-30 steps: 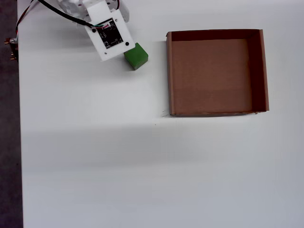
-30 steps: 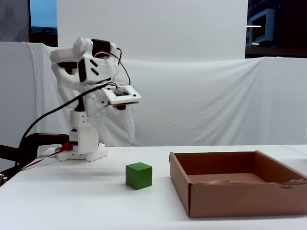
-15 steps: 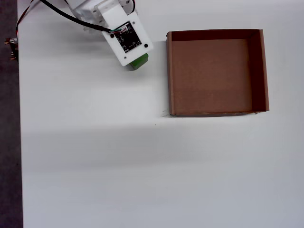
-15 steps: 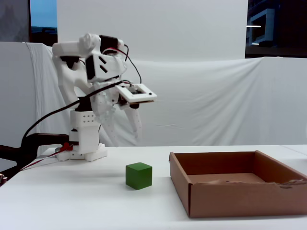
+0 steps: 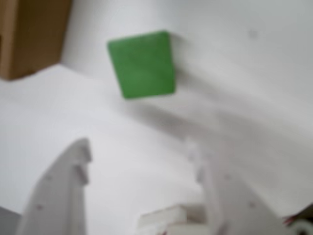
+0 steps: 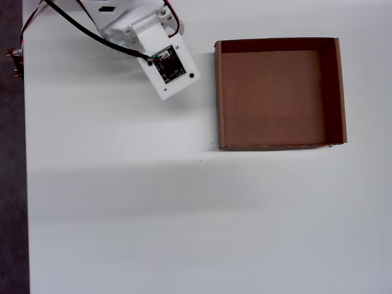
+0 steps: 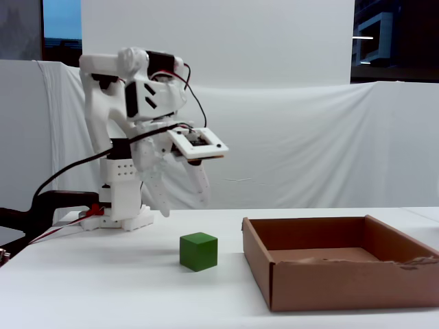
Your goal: Grasp a green cube and put it in a box.
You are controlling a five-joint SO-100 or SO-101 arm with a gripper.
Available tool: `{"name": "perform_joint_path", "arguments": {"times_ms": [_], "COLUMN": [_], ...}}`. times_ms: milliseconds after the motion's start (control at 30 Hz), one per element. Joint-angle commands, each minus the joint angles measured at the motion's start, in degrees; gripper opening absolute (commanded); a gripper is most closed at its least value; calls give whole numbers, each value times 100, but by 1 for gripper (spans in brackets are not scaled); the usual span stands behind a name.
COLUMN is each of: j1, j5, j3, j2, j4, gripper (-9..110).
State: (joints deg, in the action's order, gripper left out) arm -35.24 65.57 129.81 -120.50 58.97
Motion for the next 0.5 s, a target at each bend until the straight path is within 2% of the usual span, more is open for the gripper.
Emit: {"name": "perform_joint_path", "arguments": {"times_ms": [0, 467], "j1": [62, 413], "j5": [272, 1099], "j3": [-396, -1301], "j2": [167, 1687], "j4": [-18, -439], "gripper": [28, 28]}}
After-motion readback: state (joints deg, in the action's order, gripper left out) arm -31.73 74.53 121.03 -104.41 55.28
